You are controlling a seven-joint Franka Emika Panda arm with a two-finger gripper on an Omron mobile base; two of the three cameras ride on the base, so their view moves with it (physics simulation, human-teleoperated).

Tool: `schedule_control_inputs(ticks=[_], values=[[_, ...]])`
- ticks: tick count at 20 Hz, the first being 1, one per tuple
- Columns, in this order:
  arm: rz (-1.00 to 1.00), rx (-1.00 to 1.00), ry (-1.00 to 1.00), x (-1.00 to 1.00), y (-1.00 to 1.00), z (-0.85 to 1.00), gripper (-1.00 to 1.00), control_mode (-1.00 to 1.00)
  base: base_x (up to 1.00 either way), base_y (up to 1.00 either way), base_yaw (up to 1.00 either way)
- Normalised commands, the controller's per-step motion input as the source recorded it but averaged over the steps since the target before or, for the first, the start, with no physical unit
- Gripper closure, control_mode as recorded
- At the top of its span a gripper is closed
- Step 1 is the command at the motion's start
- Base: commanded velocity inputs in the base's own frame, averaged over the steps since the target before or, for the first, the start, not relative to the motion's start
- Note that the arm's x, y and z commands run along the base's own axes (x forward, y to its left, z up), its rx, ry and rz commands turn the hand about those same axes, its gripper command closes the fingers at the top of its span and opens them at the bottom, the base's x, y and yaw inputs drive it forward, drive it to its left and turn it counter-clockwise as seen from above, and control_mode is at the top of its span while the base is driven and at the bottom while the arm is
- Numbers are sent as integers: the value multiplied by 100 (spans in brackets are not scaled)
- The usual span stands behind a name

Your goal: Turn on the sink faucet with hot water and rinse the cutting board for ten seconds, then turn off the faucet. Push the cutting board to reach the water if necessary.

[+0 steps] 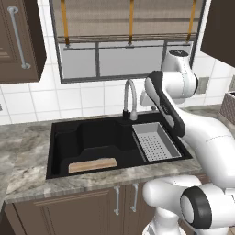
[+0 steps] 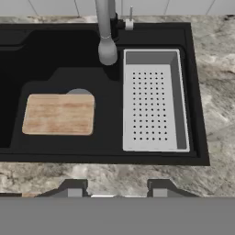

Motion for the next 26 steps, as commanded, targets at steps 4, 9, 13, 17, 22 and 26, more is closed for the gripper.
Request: schedule_control_inputs(ticks=[4, 9, 13, 17, 22, 26], values=[[0, 0, 0, 4, 4, -2, -100, -100, 0, 0, 0], [0, 0, 0, 38, 24, -8, -100, -100, 0, 0, 0], [0, 0, 0, 60, 22, -14, -100, -100, 0, 0, 0], [0, 0, 1, 56, 12, -5, -100, -100, 0, 0, 0], [0, 0, 5, 42, 0, 0, -100, -100, 0, 0, 0], [0, 0, 0, 46, 0, 0, -100, -100, 0, 0, 0]])
